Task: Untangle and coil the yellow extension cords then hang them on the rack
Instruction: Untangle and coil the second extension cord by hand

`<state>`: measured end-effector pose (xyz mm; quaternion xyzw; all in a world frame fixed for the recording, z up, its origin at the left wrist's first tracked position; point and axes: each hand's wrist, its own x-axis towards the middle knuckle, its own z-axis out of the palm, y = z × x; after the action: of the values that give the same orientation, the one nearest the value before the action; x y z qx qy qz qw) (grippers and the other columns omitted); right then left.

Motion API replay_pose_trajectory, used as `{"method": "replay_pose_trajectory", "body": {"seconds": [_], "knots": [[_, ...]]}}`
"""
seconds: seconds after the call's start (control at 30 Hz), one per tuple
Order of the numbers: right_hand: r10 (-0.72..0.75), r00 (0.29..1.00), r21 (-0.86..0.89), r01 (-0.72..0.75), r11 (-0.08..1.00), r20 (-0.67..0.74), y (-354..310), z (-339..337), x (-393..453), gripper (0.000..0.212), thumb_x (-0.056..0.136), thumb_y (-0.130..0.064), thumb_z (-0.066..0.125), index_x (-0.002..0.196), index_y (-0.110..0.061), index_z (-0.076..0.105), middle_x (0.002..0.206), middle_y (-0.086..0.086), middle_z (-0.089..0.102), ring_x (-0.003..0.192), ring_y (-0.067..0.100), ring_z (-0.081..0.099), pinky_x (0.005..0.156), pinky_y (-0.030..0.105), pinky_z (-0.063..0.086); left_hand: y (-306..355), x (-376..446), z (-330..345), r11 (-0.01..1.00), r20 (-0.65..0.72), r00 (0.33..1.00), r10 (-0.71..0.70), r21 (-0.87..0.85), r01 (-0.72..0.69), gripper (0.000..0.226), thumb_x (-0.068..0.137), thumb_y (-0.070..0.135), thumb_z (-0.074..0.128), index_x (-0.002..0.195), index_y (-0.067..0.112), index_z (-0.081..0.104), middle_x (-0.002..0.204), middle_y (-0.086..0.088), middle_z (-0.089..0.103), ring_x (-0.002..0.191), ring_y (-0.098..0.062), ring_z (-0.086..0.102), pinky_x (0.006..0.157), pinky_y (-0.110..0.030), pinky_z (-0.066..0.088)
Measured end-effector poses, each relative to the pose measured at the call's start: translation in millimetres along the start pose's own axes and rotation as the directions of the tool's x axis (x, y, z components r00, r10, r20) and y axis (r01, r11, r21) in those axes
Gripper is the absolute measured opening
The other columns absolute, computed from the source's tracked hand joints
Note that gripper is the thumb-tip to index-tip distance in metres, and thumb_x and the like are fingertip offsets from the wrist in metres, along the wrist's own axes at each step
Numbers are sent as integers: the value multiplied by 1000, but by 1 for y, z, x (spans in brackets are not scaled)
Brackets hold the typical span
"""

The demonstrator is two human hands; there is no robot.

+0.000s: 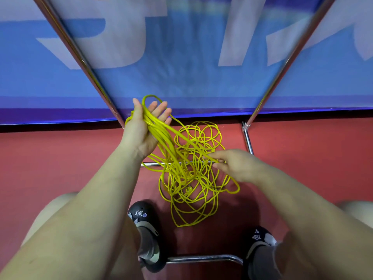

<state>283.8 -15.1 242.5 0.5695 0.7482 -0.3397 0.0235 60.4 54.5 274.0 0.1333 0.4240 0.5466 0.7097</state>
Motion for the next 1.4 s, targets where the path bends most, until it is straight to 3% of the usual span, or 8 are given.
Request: {"method": "replay_pose_trajectory", "body": {"seconds": [0.27,0.37,0.47,0.63,0.77,1.0,1.13,1.4], "knots": [[-25,1000,113,26,993,-12,-1,1,5,38,94,-22,52,132,-23,52,117,-1,64,104,10,57,84,20,38,-25,-5,11,989,29,993,-118,91,115,22,100,25,40,89,12,55,66,-1,71,64,-15,71,61,-29,59],[-49,999,179,50,983,-11,1,3,5,11,93,-25,54,93,-26,65,75,-7,55,69,7,47,69,26,37,-27,-1,9,991,51,991,-126,49,123,24,100,25,40,82,15,51,49,5,52,45,-11,54,52,-26,53],[39,982,20,-43,999,186,4,6,2,33,95,-34,49,64,-23,42,69,-2,52,71,17,49,62,32,38,-15,4,5,995,79,993,-88,-40,91,28,101,28,37,77,18,46,48,9,39,42,-7,38,53,-21,47],[181,958,-145,-151,978,224,16,7,-2,29,95,-30,49,69,-21,39,72,-2,46,79,19,47,65,25,33,3,7,-2,999,48,999,15,-37,-13,29,101,26,36,74,19,44,45,10,37,40,-4,37,55,-20,43],[161,986,182,-167,969,49,20,-9,-1,13,94,-21,54,83,-16,50,71,-3,61,60,14,49,55,22,37,-3,7,-6,984,32,998,51,168,-55,31,101,23,37,71,18,42,45,10,38,41,-6,37,55,-22,44],[326,933,867,-284,408,152,0,-28,0,17,92,-20,57,105,-10,52,79,4,68,57,8,66,57,22,55,-27,2,-13,595,102,983,151,785,-172,35,98,23,49,65,14,53,46,7,56,52,-12,54,57,-27,40],[279,903,924,-367,106,327,-9,-39,3,9,93,-20,53,89,-14,58,68,-2,72,58,10,68,56,23,56,-38,-2,-9,559,170,984,57,811,-172,20,98,17,48,79,17,56,58,7,67,58,-11,63,68,-35,47],[314,918,962,-186,-201,243,-17,-47,10,12,96,-11,47,87,-10,55,60,-1,70,52,9,67,48,19,54,-62,-10,-5,437,248,965,-91,880,-185,11,94,18,56,87,20,64,79,3,69,70,-6,62,73,-27,51]]}}
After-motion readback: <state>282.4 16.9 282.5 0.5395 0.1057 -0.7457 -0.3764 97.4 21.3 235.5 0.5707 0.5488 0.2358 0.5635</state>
